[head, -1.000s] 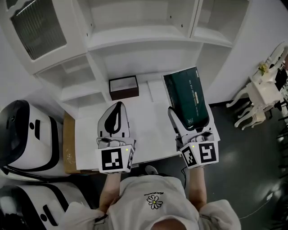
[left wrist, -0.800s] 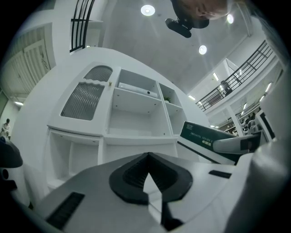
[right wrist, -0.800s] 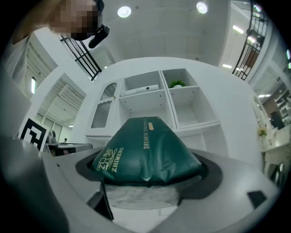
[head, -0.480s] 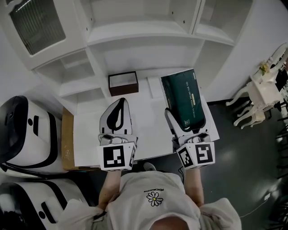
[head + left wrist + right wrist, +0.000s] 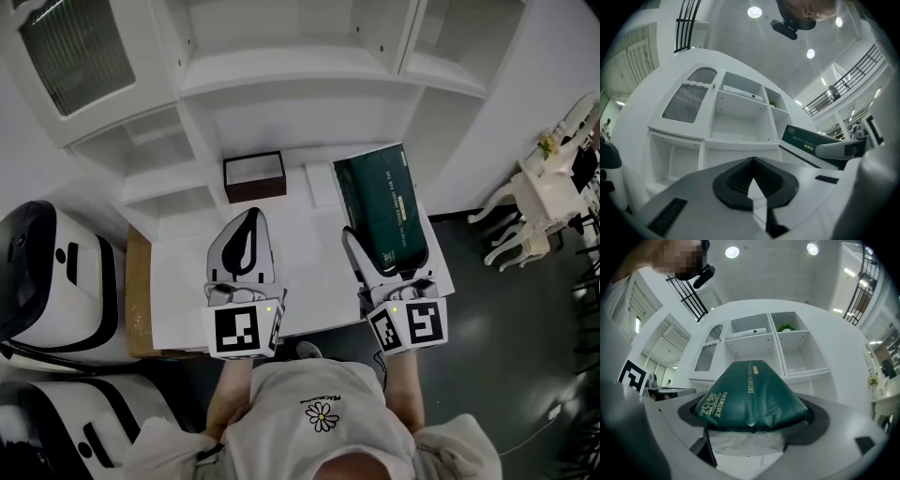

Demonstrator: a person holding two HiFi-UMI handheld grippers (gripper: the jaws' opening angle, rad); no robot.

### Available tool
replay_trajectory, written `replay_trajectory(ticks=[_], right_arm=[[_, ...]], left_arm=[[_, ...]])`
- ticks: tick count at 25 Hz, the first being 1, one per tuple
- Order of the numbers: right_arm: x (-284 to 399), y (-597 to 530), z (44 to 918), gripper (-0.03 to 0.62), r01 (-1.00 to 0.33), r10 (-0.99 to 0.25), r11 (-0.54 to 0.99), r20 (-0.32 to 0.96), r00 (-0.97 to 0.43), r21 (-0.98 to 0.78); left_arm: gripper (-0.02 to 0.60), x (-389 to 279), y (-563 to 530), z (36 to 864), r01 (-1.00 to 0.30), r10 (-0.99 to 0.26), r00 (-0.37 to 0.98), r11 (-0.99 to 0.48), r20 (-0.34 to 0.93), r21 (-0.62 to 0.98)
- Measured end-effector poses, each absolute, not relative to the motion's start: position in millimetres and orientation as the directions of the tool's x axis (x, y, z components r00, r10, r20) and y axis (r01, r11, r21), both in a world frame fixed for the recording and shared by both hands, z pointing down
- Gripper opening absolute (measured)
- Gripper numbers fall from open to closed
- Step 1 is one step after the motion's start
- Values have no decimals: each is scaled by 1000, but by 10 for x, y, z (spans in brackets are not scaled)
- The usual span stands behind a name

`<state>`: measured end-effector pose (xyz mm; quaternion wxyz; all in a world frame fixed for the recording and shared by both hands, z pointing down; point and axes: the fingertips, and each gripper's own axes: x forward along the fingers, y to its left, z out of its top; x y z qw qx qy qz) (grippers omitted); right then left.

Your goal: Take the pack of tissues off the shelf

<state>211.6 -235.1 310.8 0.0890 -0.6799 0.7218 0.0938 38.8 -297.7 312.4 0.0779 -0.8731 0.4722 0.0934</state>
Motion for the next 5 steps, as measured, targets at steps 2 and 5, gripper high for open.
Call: replay_trajectory(ticks=[2, 5], right_arm=[[2118, -2349, 3121, 482, -998, -966, 57, -253, -58, 11], [2115, -2350, 3139, 482, -998, -967, 56, -249, -57, 11]], left_arm=[[0, 386, -2975, 3132, -839, -810, 537, -542, -233, -49], [0, 377, -2976, 3143, -839, -811, 538, -542, -230, -49]])
